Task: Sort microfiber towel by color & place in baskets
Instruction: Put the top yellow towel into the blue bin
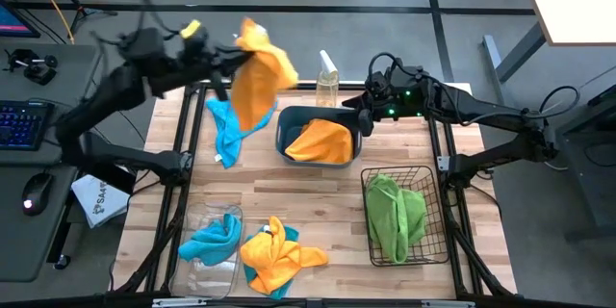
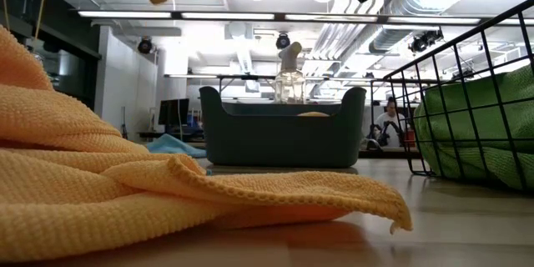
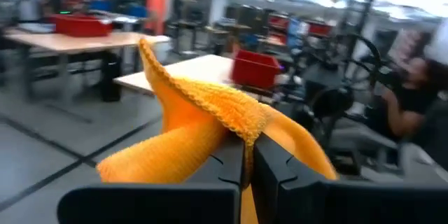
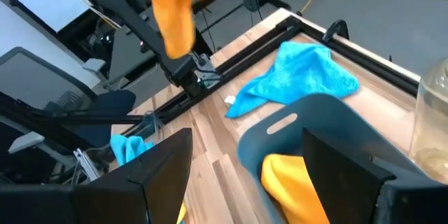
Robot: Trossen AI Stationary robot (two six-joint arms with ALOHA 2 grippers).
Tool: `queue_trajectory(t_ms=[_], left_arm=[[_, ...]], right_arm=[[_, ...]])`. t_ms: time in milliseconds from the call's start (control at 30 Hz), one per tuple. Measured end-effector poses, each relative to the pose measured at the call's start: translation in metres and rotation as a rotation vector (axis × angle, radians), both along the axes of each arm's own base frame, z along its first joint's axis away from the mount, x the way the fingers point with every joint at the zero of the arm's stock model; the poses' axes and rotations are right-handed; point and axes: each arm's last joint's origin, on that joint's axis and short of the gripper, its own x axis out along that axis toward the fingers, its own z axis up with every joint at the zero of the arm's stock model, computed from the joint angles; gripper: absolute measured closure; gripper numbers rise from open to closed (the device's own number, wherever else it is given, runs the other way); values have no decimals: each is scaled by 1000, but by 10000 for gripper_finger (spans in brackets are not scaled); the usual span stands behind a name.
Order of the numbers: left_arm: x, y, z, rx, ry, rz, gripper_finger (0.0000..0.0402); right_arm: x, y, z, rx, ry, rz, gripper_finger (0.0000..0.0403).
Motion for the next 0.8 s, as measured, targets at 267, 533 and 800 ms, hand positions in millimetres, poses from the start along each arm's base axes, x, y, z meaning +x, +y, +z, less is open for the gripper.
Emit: queue_trajectory(t_ms=[267,533,800], left_arm=[[70,16,-46,-33,68,-195,401],[92,19,-108,-123,-81,-271,401],[86,18,-190,-275,-38,-184,401]], right_arm=[[-3,2,2,-24,-1,14,139],[-26,8,20,-71,-65,18,139],[-42,10,24,-90,-47,-44,139]])
